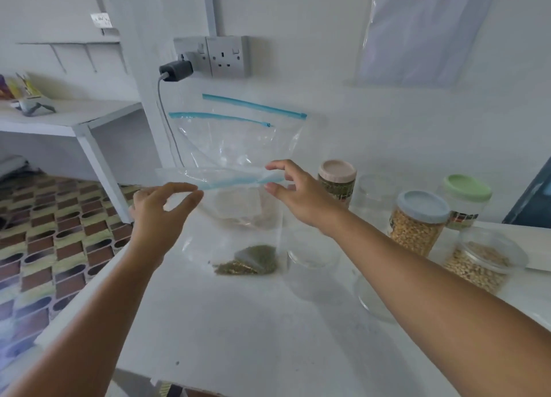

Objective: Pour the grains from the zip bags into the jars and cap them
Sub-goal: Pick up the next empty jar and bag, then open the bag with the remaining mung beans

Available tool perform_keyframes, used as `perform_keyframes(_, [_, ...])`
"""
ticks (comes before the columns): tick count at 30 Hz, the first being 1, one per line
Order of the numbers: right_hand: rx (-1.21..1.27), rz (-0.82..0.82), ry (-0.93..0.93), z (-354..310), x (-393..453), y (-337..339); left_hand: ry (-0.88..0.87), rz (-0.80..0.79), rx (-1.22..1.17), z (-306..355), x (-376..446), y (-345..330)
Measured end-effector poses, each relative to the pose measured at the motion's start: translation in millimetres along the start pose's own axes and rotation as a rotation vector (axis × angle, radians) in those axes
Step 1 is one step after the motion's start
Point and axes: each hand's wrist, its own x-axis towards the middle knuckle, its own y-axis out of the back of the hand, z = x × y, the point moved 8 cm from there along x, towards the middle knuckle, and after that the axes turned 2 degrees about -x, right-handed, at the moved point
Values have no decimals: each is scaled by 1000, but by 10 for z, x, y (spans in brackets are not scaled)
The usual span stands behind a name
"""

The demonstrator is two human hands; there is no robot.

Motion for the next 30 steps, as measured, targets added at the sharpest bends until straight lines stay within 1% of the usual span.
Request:
perform_keyframes(3, [79,-2,-35,-23,138,-91,174,-31,-198,-248,186,21])
perform_keyframes(5, [70,43,-37,-2,168,-94,226,-50,-355,-302,283,15])
perform_keyframes(7, [113,94,-52,26,156,-52,269,-74,-446,-318,349,13])
perform_keyframes(11, [349,130,-84,86,106,25,231,-51,-408,-318,456,86])
perform_keyframes(14, [376,210,-66,138,105,128,250,-77,-418,-285,458,77])
perform_keyframes(17, [378,240,-70,143,82,184,229,-102,-375,-259,440,78])
perform_keyframes(19, [441,220,-83,145,69,197,251,-133,-398,-245,415,72])
perform_keyframes(22, [586,114,-140,151,85,123,283,-202,-431,-189,401,87])
perform_keyframes(24, [575,102,-150,162,117,123,261,-234,-420,-153,428,107])
perform_keyframes(26, [532,143,-124,137,137,165,259,-263,-427,-144,451,109])
perform_keyframes(28, [547,197,-69,81,142,228,247,-291,-432,-106,459,95])
perform_keyframes(30, [610,224,-12,39,139,278,198,-260,-499,-27,471,121])
